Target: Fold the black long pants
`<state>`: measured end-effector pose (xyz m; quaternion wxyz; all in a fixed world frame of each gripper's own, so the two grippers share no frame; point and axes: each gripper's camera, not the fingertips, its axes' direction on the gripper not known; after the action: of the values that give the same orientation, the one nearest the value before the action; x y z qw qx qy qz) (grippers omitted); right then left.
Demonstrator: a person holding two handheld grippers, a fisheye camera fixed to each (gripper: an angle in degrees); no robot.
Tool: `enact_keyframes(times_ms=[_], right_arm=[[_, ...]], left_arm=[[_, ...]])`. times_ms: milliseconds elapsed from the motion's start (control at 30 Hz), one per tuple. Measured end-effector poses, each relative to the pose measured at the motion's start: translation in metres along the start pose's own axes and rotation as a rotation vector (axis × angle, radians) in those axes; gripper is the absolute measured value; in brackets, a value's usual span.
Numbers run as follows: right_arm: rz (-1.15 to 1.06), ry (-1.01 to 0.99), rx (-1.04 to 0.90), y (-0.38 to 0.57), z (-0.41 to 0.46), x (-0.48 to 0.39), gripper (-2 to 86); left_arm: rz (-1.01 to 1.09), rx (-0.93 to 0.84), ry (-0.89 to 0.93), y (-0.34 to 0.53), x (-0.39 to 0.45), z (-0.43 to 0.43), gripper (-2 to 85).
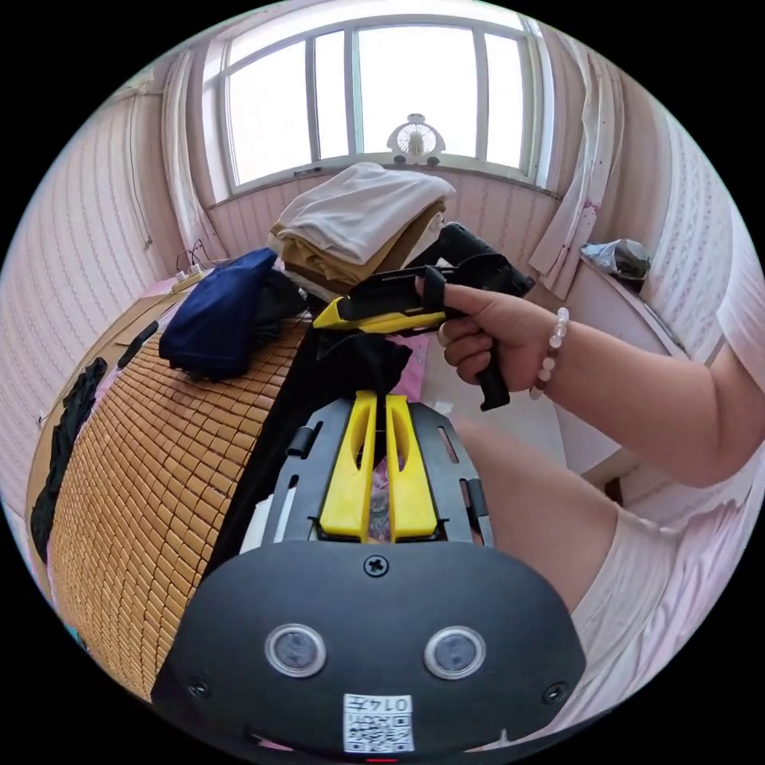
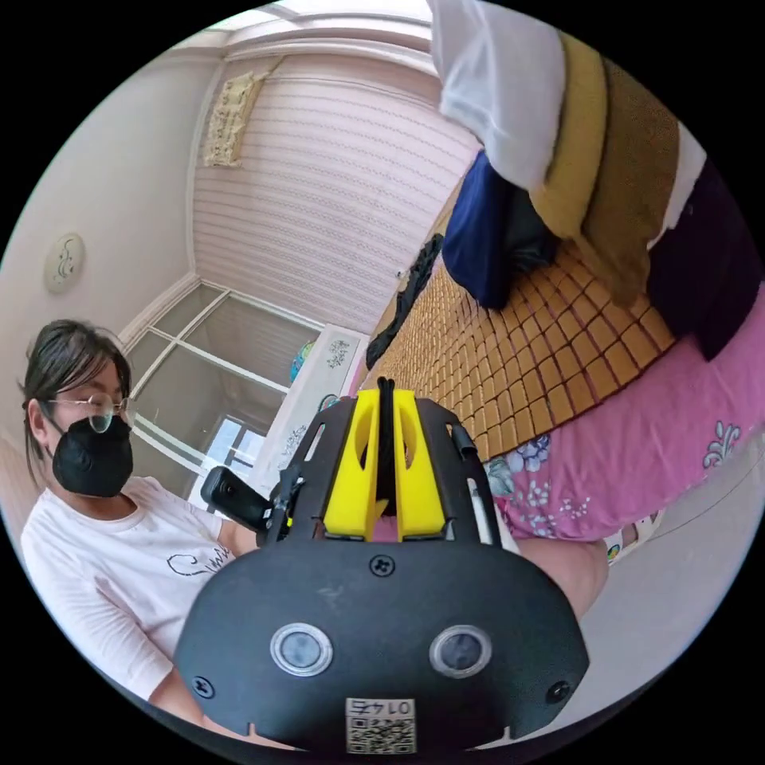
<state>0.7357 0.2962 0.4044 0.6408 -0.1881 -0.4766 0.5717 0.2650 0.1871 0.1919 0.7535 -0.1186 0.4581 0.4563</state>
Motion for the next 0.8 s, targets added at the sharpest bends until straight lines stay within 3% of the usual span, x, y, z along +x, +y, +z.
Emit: enact_keyframes(times_ms=[200, 367, 533, 633, 800], right_arm=[[-0.189, 0.006, 0.244, -0.027, -0.052, -0.085, 1.9], [-0.342, -0.012, 0.144, -0.038, 0.006, -0.158, 1.9], [-0.352, -0.194, -0.148, -0.009, 0.173, -0.201, 2.1], [-0.344, -0.267, -0.317, 0.026, 0.286, -0.232, 2.3], [-0.386, -0.231, -0.51, 0.099, 0.464, -0.301, 3.6]], left_arm=[[-0.208, 0.334, 0.267, -0.058, -0.041, -0.051, -0.9], [-0.289, 0.454, 0.207, -0.034, -0.081, -0.119, -0.9], [-0.418, 0.441, 0.022, 0.061, -0.133, -0.197, -0.9], [-0.611, 0.411, -0.107, 0.138, -0.168, -0.253, -0.9], [-0.863, 0.367, -0.438, 0.257, -0.206, -0.35, -0.2]])
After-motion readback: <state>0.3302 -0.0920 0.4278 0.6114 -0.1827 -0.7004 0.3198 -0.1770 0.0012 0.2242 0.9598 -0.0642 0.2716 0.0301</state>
